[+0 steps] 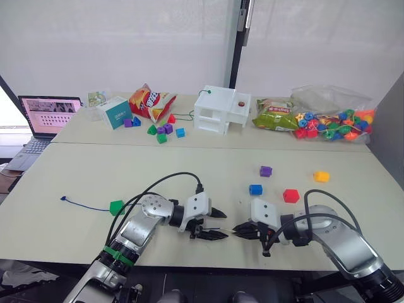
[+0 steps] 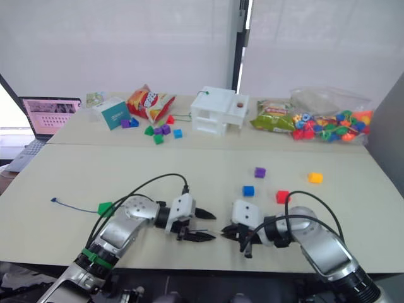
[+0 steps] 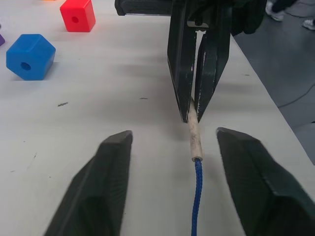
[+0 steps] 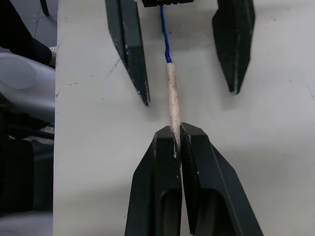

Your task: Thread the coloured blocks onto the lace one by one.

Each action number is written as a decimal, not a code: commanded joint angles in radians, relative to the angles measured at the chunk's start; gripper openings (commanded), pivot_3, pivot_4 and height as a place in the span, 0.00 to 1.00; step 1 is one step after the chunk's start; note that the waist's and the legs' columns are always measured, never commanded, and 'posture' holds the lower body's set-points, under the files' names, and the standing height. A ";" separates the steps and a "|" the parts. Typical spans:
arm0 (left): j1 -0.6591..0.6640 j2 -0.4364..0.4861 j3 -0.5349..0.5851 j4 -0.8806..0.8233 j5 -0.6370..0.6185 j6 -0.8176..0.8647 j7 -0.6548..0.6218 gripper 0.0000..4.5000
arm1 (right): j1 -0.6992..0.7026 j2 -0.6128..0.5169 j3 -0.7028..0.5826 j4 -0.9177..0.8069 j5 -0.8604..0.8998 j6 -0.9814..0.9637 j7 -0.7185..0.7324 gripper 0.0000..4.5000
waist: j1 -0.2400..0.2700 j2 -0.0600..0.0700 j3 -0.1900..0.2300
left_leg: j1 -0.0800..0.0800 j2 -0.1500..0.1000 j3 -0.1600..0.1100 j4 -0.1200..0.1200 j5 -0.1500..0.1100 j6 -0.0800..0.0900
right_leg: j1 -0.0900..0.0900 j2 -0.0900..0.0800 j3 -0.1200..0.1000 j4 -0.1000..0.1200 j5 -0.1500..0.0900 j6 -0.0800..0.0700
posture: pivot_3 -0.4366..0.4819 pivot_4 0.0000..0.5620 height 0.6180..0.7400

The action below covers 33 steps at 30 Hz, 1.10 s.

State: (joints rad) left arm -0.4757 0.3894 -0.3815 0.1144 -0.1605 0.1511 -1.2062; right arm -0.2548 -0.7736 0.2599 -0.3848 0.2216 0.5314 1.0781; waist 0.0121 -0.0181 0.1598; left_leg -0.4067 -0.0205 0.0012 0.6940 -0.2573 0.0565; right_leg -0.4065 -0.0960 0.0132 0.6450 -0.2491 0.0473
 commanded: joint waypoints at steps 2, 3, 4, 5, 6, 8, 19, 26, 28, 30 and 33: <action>-0.008 0.001 -0.004 -0.024 -0.005 -0.007 -0.012 0.23 | 0.003 -0.002 -0.017 -0.038 0.021 -0.001 -0.003 0.00 | 0.001 0.000 0.000 | 0.000 0.000 0.000 0.000 0.000 0.000 | 0.000 0.000 0.000 0.000 0.000 0.000 | 0.48 0.27 1.00; -0.007 0.000 -0.004 -0.025 -0.005 -0.006 -0.012 0.16 | 0.002 -0.002 -0.017 -0.038 0.022 0.000 -0.004 0.00 | 0.001 0.000 0.000 | 0.000 0.000 0.000 0.000 0.000 0.000 | 0.000 0.000 0.000 0.000 0.000 0.000 | 0.48 0.27 1.00; -0.006 -0.001 -0.004 -0.025 -0.004 -0.006 -0.011 0.08 | 0.002 -0.003 -0.017 -0.038 0.022 0.000 -0.005 0.00 | 0.001 0.000 0.000 | 0.000 0.000 0.000 0.000 0.000 0.000 | 0.000 0.000 0.000 0.000 0.000 0.000 | 0.48 0.27 1.00; -0.006 -0.002 -0.004 -0.024 -0.003 -0.006 -0.010 0.00 | 0.002 -0.003 -0.017 -0.038 0.023 0.001 -0.006 0.00 | 0.001 0.000 0.000 | 0.000 0.000 0.000 0.000 0.000 0.000 | 0.000 0.000 0.000 0.000 0.000 0.000 | 0.48 0.27 1.00; -0.006 -0.002 -0.004 -0.024 -0.003 -0.005 -0.010 0.00 | 0.003 -0.004 -0.017 -0.039 0.023 0.001 -0.006 0.00 | 0.001 0.000 0.000 | 0.000 0.000 0.000 0.000 0.000 0.000 | 0.000 0.000 0.000 0.000 0.000 0.000 | 0.48 0.27 1.00; -0.006 -0.005 -0.005 -0.025 -0.001 -0.003 -0.007 0.00 | 0.009 -0.005 -0.016 -0.044 0.024 0.003 -0.008 0.00 | 0.000 0.000 0.000 | 0.000 0.000 0.000 0.000 0.000 0.000 | 0.000 0.000 0.000 0.000 0.000 0.000 | 0.48 0.27 1.00; -0.008 -0.002 0.001 -0.034 -0.008 0.014 -0.008 0.00 | 0.036 0.010 -0.051 -0.088 0.073 0.092 -0.049 0.15 | 0.001 0.000 0.000 | 0.000 0.000 0.000 0.000 0.000 0.000 | 0.000 0.000 0.000 0.000 0.000 0.000 | 0.48 0.27 1.00; 0.002 0.033 0.007 -0.048 -0.007 0.010 -0.020 0.00 | 0.163 0.086 -0.281 -0.229 0.203 0.263 -0.227 0.66 | 0.006 0.000 0.000 | 0.000 0.000 -0.001 0.000 0.000 0.000 | 0.000 -0.001 0.000 0.000 0.000 0.000 | 0.48 0.27 1.00; 0.007 0.047 0.009 -0.055 -0.008 0.012 -0.024 0.00 | 0.254 0.157 -0.440 -0.271 0.261 0.304 -0.319 0.82 | 0.012 0.000 0.000 | -0.001 0.000 -0.001 0.000 0.000 0.000 | 0.000 -0.001 -0.001 0.000 0.000 0.000 | 0.48 0.27 1.00; 0.013 0.057 0.012 -0.061 -0.010 0.015 -0.022 0.00 | 0.329 0.225 -0.564 -0.303 0.287 0.309 -0.402 0.98 | 0.013 0.000 0.000 | -0.001 -0.001 -0.001 -0.001 0.000 0.000 | 0.000 -0.002 0.000 -0.001 0.000 0.000 | 0.48 0.27 1.00; 0.023 0.066 0.015 -0.069 -0.013 0.019 -0.021 0.00 | 0.381 0.330 -0.700 -0.326 0.300 0.295 -0.539 0.99 | 0.010 0.000 0.000 | 0.000 -0.001 -0.001 -0.001 0.000 0.000 | 0.000 -0.002 0.000 -0.001 0.000 0.001 | 0.48 0.27 1.00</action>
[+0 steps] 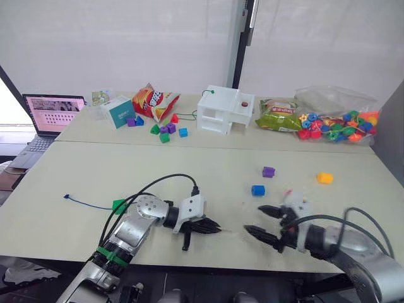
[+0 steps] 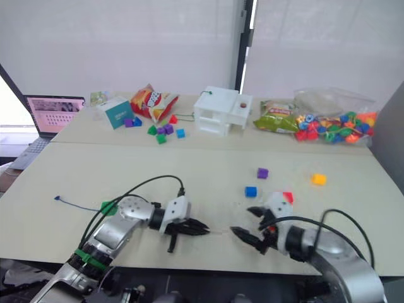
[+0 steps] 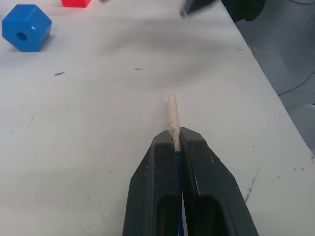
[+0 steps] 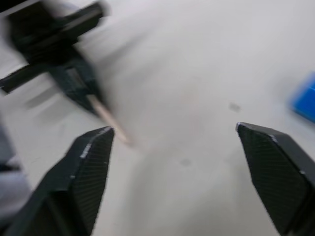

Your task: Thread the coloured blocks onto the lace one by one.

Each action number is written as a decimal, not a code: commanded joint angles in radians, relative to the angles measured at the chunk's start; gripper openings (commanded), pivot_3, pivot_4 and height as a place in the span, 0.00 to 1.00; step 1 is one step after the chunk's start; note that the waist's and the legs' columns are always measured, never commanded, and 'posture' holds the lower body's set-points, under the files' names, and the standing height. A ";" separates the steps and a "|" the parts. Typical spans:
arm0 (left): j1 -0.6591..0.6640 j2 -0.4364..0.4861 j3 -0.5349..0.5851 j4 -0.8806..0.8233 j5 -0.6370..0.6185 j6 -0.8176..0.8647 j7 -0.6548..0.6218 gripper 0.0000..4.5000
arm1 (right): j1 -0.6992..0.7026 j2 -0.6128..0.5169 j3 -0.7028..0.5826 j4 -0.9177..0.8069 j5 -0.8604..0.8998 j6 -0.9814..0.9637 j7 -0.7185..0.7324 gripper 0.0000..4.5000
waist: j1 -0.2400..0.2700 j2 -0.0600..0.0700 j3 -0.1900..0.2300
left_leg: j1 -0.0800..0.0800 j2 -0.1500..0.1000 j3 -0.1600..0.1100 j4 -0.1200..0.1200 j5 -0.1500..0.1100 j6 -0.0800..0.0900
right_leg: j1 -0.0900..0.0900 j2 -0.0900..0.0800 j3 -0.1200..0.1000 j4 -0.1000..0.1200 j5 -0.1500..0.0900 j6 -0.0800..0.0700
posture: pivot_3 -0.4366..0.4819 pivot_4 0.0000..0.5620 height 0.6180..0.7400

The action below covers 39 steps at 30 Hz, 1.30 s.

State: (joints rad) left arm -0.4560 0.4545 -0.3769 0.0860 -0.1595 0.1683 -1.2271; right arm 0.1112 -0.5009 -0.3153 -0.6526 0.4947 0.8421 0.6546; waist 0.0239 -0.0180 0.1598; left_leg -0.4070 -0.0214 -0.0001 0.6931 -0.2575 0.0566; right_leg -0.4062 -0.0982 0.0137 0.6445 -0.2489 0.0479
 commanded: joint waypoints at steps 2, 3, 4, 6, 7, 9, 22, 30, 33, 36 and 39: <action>0.011 0.001 0.013 -0.045 -0.017 0.011 0.005 0.00 | 0.028 0.125 -0.181 -0.053 -0.017 -0.030 -0.236 0.99 | -0.005 0.000 0.000 | 0.001 0.000 0.000 0.000 0.000 0.000 | 0.000 0.000 0.000 0.001 0.000 0.000 | 0.48 0.27 1.00; 0.015 0.001 0.014 -0.049 -0.018 0.015 0.008 0.00 | 0.029 0.155 -0.192 -0.048 -0.052 -0.042 -0.296 0.99 | -0.007 0.000 0.000 | 0.001 0.000 0.000 0.000 0.000 0.000 | 0.000 0.000 0.001 0.001 0.000 0.000 | 0.48 0.27 1.00; 0.018 -0.001 0.015 -0.052 -0.018 0.022 0.013 0.00 | 0.024 0.177 -0.200 -0.041 -0.062 -0.038 -0.336 0.99 | -0.009 0.000 0.000 | 0.001 0.000 0.000 0.000 0.000 0.000 | 0.000 0.001 0.001 0.001 0.000 0.000 | 0.48 0.27 1.00; 0.027 -0.003 0.016 -0.061 -0.018 0.033 0.023 0.00 | -0.012 0.201 -0.180 0.003 -0.102 -0.042 -0.409 0.99 | -0.013 0.001 -0.001 | 0.001 0.000 0.000 0.000 0.000 -0.001 | 0.000 0.001 0.001 0.001 0.000 0.000 | 0.48 0.27 1.00; 0.030 -0.004 0.017 -0.065 -0.018 0.038 0.028 0.00 | -0.032 0.205 -0.170 0.025 -0.119 -0.045 -0.435 0.99 | -0.014 0.001 -0.001 | 0.001 -0.001 0.000 -0.001 0.000 -0.001 | 0.000 0.001 0.001 0.001 0.000 0.000 | 0.48 0.27 1.00; 0.035 -0.005 0.017 -0.068 -0.018 0.043 0.033 0.00 | -0.085 0.199 -0.149 0.093 -0.168 -0.054 -0.493 0.99 | -0.015 0.002 -0.001 | 0.001 -0.001 0.001 -0.001 0.000 -0.001 | -0.001 0.001 0.001 0.002 0.000 0.000 | 0.48 0.27 1.00; 0.057 -0.014 0.017 -0.095 -0.008 0.052 0.078 0.00 | -0.572 0.145 -0.158 0.785 -0.279 -0.198 -0.689 0.99 | -0.022 0.004 -0.001 | 0.001 -0.001 0.003 -0.003 0.001 0.000 | -0.001 0.002 0.002 0.001 0.000 0.000 | 0.48 0.27 1.00; 0.065 -0.012 0.015 -0.110 -0.007 0.059 0.096 0.00 | -0.761 0.069 -0.100 1.090 -0.326 -0.235 -0.717 0.99 | -0.037 0.004 -0.002 | 0.002 -0.001 0.004 -0.004 0.001 0.000 | -0.001 0.001 0.003 0.001 0.000 0.000 | 0.48 0.27 1.00; 0.066 -0.012 0.015 -0.113 -0.007 0.059 0.101 0.00 | -0.791 0.059 -0.101 1.145 -0.324 -0.257 -0.724 0.99 | -0.036 0.004 -0.002 | 0.002 0.000 0.004 -0.007 0.001 -0.001 | -0.001 0.001 0.002 0.001 0.000 0.000 | 0.48 0.27 1.00; 0.069 -0.009 0.016 -0.118 -0.008 0.064 0.106 0.00 | -0.820 0.049 -0.104 1.216 -0.317 -0.271 -0.728 0.94 | -0.039 0.004 -0.002 | 0.001 -0.001 0.004 -0.008 0.001 0.000 | -0.001 0.001 0.003 0.002 0.000 0.000 | 0.48 0.27 1.00; 0.069 -0.006 0.016 -0.121 -0.009 0.066 0.109 0.00 | -0.826 0.046 -0.108 1.236 -0.309 -0.292 -0.726 0.74 | -0.037 0.004 -0.002 | 0.001 -0.001 0.004 -0.008 0.001 0.000 | -0.001 0.001 0.003 0.001 0.000 0.000 | 0.48 0.27 1.00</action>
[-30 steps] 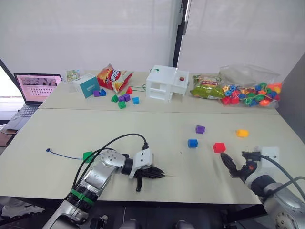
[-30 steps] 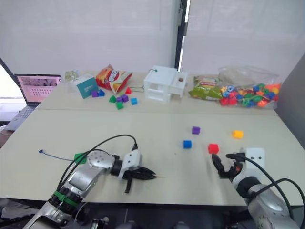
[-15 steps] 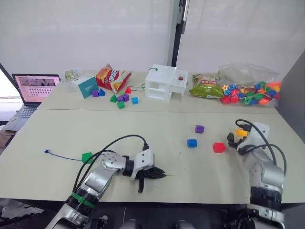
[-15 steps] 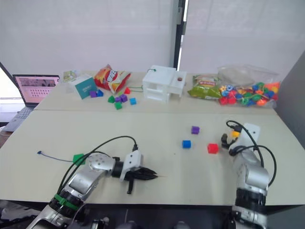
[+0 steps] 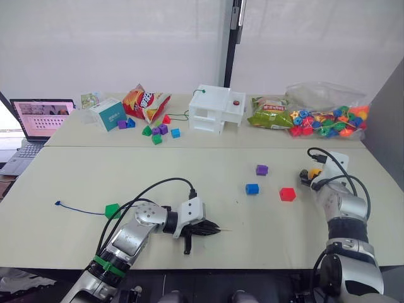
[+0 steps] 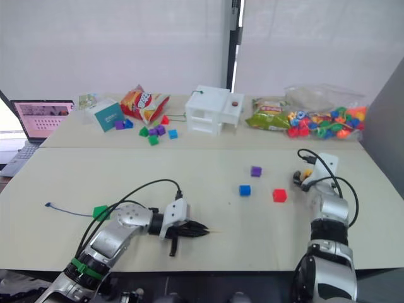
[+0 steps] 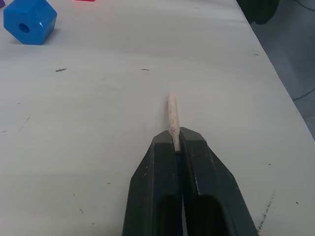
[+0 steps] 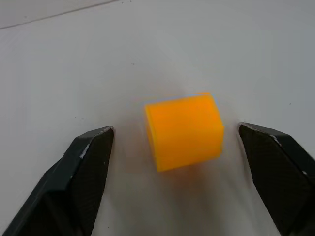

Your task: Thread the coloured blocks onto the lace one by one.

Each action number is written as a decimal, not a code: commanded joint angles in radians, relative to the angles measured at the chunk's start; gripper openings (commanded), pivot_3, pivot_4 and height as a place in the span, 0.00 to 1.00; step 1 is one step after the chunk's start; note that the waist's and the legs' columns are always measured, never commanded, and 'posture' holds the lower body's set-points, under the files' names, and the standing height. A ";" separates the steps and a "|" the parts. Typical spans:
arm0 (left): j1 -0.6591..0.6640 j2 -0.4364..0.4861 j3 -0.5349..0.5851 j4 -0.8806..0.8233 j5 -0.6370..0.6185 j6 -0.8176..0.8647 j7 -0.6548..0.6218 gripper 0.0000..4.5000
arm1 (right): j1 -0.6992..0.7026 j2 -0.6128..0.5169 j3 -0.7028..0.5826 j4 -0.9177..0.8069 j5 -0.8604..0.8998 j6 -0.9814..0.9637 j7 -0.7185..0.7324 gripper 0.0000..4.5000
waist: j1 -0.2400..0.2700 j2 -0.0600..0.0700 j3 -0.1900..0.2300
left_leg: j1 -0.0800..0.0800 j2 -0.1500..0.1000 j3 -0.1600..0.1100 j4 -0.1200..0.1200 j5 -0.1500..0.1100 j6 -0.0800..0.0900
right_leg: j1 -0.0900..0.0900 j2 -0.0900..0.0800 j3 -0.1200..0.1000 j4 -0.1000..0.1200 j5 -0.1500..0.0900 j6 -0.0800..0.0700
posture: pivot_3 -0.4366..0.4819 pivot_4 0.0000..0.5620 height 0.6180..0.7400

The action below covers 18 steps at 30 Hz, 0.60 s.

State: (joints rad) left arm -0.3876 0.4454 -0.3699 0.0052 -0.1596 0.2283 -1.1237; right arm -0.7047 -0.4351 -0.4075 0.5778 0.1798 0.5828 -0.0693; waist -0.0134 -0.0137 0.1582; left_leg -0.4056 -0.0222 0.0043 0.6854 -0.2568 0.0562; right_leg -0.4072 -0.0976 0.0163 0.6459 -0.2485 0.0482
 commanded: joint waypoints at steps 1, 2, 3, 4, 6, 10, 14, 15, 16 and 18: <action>0.001 0.004 0.010 -0.041 -0.009 0.007 0.005 0.00 | -0.009 -0.019 -0.017 0.002 0.009 -0.038 0.002 0.67 | 0.001 0.000 0.000 | 0.000 0.000 0.000 0.000 0.000 0.000 | 0.000 0.000 0.000 0.000 0.000 0.000 | 0.48 0.27 1.00; 0.002 0.005 0.010 -0.040 -0.009 0.007 0.006 0.00 | -0.006 -0.016 -0.016 -0.008 0.017 -0.046 0.015 0.59 | 0.001 0.000 0.000 | 0.000 0.000 0.000 0.000 0.000 0.000 | 0.000 0.000 0.000 0.000 0.000 0.000 | 0.48 0.27 1.00; 0.002 0.006 0.010 -0.040 -0.009 0.006 0.006 0.00 | -0.004 -0.014 -0.015 -0.015 0.023 -0.052 0.024 0.51 | 0.001 0.000 0.000 | 0.000 0.000 0.000 0.000 0.000 0.000 | 0.000 0.000 0.000 0.000 0.000 0.000 | 0.48 0.27 1.00; 0.002 0.006 0.010 -0.040 -0.009 0.006 0.005 0.00 | -0.002 -0.013 -0.012 -0.021 0.024 -0.056 0.029 0.44 | 0.000 0.000 0.000 | 0.000 0.000 0.000 0.000 0.000 0.000 | 0.000 0.000 0.000 0.000 0.000 0.000 | 0.48 0.27 1.00; 0.002 0.007 0.010 -0.039 -0.009 0.005 0.005 0.00 | 0.003 -0.010 -0.012 -0.030 0.028 -0.061 0.032 0.28 | -0.001 0.000 0.000 | 0.000 0.000 0.000 0.000 0.000 0.000 | 0.000 0.000 0.000 0.000 0.000 0.000 | 0.48 0.27 1.00; 0.001 0.004 0.005 -0.036 -0.008 0.003 0.003 0.00 | 0.020 -0.007 -0.017 -0.076 0.044 -0.088 0.041 0.26 | -0.001 0.000 0.000 | 0.000 0.000 0.000 -0.001 0.000 0.000 | 0.000 0.000 0.000 0.000 0.000 0.000 | 0.48 0.27 1.00; 0.002 0.007 0.006 -0.038 -0.009 0.003 0.000 0.00 | 0.089 0.003 -0.016 -0.302 0.073 -0.038 0.045 0.26 | 0.000 0.000 0.000 | 0.000 0.000 0.000 -0.001 0.000 0.000 | 0.000 0.000 0.000 0.000 0.000 0.000 | 0.48 0.27 1.00; 0.002 0.009 0.007 -0.039 -0.009 0.003 -0.001 0.00 | 0.121 0.011 -0.015 -0.406 0.086 0.006 0.042 0.26 | 0.001 0.000 0.000 | -0.001 0.000 0.000 -0.001 0.000 0.000 | -0.001 0.000 0.000 0.000 0.000 0.000 | 0.48 0.27 1.00; 0.002 0.011 0.008 -0.040 -0.010 0.002 -0.002 0.00 | 0.156 0.018 -0.008 -0.520 0.101 0.059 0.040 0.26 | 0.001 0.001 0.000 | -0.001 0.000 -0.001 -0.001 0.000 0.000 | -0.001 0.000 0.000 0.000 0.000 0.000 | 0.48 0.27 1.00; 0.001 0.017 0.013 -0.039 -0.014 0.001 -0.007 0.00 | 0.225 0.035 0.011 -0.754 0.142 0.180 0.031 0.26 | 0.001 0.001 0.000 | -0.002 0.001 -0.001 -0.002 0.000 0.000 | -0.002 0.000 0.000 0.001 0.000 0.000 | 0.48 0.27 1.00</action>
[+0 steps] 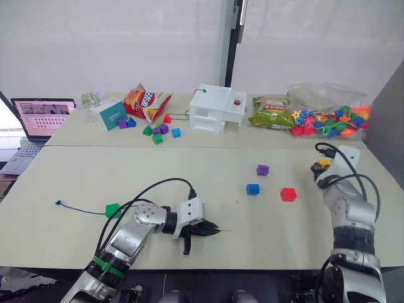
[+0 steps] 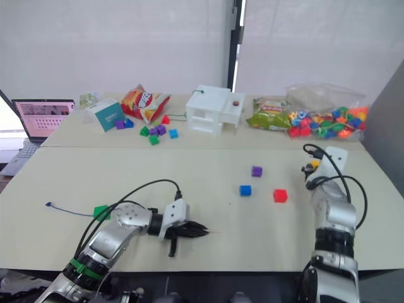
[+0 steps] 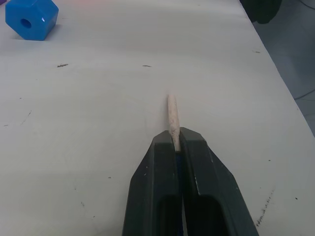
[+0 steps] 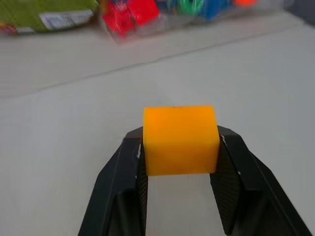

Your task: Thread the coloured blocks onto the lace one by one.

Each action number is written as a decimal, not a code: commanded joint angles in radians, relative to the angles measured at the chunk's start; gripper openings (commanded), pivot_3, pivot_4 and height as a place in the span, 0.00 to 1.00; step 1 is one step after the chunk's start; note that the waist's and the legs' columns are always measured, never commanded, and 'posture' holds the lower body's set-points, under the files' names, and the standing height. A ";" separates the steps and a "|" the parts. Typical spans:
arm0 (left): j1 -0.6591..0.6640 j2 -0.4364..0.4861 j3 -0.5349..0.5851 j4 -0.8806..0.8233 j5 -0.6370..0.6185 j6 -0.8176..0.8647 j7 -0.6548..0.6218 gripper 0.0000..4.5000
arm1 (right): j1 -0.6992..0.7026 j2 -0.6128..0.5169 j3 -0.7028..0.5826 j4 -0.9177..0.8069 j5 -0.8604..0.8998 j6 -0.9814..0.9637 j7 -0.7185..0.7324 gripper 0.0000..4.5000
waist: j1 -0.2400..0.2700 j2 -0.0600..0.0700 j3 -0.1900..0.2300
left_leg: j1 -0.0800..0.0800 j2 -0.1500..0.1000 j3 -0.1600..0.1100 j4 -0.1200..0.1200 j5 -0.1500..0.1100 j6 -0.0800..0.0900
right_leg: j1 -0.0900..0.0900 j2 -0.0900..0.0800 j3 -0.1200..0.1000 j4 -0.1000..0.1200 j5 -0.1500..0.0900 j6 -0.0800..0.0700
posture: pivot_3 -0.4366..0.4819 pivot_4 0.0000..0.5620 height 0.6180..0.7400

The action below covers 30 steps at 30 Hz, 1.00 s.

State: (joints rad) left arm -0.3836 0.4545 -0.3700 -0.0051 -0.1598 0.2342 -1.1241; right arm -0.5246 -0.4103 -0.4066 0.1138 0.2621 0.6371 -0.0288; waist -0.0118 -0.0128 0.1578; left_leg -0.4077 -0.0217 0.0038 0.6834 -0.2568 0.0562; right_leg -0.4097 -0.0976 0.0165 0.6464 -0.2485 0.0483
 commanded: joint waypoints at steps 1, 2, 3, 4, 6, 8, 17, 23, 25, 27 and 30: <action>-0.007 0.008 0.015 -0.026 -0.014 -0.003 -0.007 0.00 | 0.085 0.025 0.029 -0.439 0.096 0.217 -0.017 0.26 | 0.000 0.000 0.000 | 0.000 0.000 0.000 0.000 0.000 0.000 | 0.000 0.000 0.000 0.000 0.000 0.000 | 0.48 0.27 1.00; -0.010 0.009 0.017 -0.024 -0.016 -0.002 -0.009 0.00 | 0.117 0.038 0.048 -0.556 0.121 0.296 -0.026 0.26 | 0.000 0.000 0.000 | -0.001 0.001 0.000 -0.001 0.000 0.000 | -0.002 0.000 0.000 0.000 0.000 0.000 | 0.48 0.27 1.00; -0.014 0.009 0.017 -0.021 -0.017 0.000 -0.009 0.00 | 0.155 0.070 0.073 -0.686 0.162 0.390 -0.043 0.26 | -0.001 0.000 0.000 | -0.001 0.001 0.000 -0.001 0.000 0.000 | -0.002 0.001 0.000 0.001 0.000 0.000 | 0.48 0.27 1.00; -0.018 0.009 0.019 -0.020 -0.019 0.002 -0.012 0.00 | 0.187 0.098 0.103 -0.796 0.190 0.477 -0.059 0.26 | -0.001 0.001 0.000 | -0.001 0.001 0.000 -0.001 0.000 0.000 | -0.003 0.001 0.001 0.001 0.000 0.000 | 0.48 0.27 1.00; -0.022 0.010 0.021 -0.021 -0.023 0.006 -0.015 0.00 | 0.235 0.155 0.163 -0.960 0.224 0.625 -0.091 0.26 | -0.002 0.001 0.000 | -0.001 0.001 -0.001 -0.001 0.000 0.000 | -0.003 0.002 0.001 0.001 0.000 0.000 | 0.48 0.27 1.00; -0.023 0.014 0.025 -0.025 -0.027 0.010 -0.020 0.00 | 0.268 0.216 0.220 -1.069 0.233 0.750 -0.119 0.26 | -0.001 0.001 0.000 | -0.001 0.001 -0.001 -0.001 0.000 0.000 | -0.004 0.002 0.001 0.000 0.000 -0.001 | 0.48 0.27 1.00; -0.018 0.051 0.041 -0.080 -0.049 0.052 -0.039 0.00 | 0.452 0.368 0.385 -1.137 0.164 0.977 -0.186 0.26 | 0.003 0.000 -0.001 | -0.001 -0.002 -0.002 0.000 0.001 -0.001 | -0.005 0.000 0.000 -0.002 0.000 0.000 | 0.48 0.27 1.00; -0.014 0.060 0.044 -0.108 -0.053 0.077 -0.023 0.00 | 0.478 0.355 0.424 -1.029 0.110 0.899 -0.140 0.26 | -0.002 0.000 -0.001 | 0.001 -0.002 -0.001 0.000 0.002 -0.003 | -0.004 0.002 0.001 -0.001 0.000 -0.001 | 0.48 0.27 1.00; -0.012 0.062 0.044 -0.113 -0.053 0.083 -0.020 0.00 | 0.483 0.342 0.434 -0.999 0.099 0.877 -0.122 0.26 | -0.003 0.000 -0.001 | 0.002 -0.001 -0.001 0.000 0.002 -0.003 | -0.003 0.002 0.000 -0.001 0.000 -0.001 | 0.48 0.27 1.00; -0.012 0.064 0.044 -0.115 -0.050 0.086 -0.013 0.00 | 0.489 0.353 0.425 -1.001 0.083 0.847 -0.122 0.26 | -0.002 -0.001 -0.001 | 0.004 -0.001 -0.002 0.000 0.002 -0.003 | 0.000 0.002 0.000 -0.002 0.000 -0.001 | 0.48 0.27 1.00; -0.008 0.069 0.046 -0.120 -0.051 0.091 -0.010 0.00 | 0.480 0.337 0.400 -1.039 0.085 0.827 -0.088 0.58 | -0.001 -0.001 -0.001 | 0.005 -0.001 -0.002 0.000 0.002 -0.003 | 0.001 0.002 0.000 -0.002 -0.001 -0.001 | 0.48 0.27 1.00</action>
State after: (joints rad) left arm -0.3927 0.5156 -0.3433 -0.0848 -0.1974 0.3177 -1.1400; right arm -0.0421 -0.0671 0.0176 -0.9012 0.3537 1.4801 -0.1364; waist -0.0133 -0.0134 0.1567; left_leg -0.4030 -0.0226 0.0019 0.6834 -0.2548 0.0533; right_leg -0.4091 -0.0954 0.0166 0.6440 -0.2491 0.0475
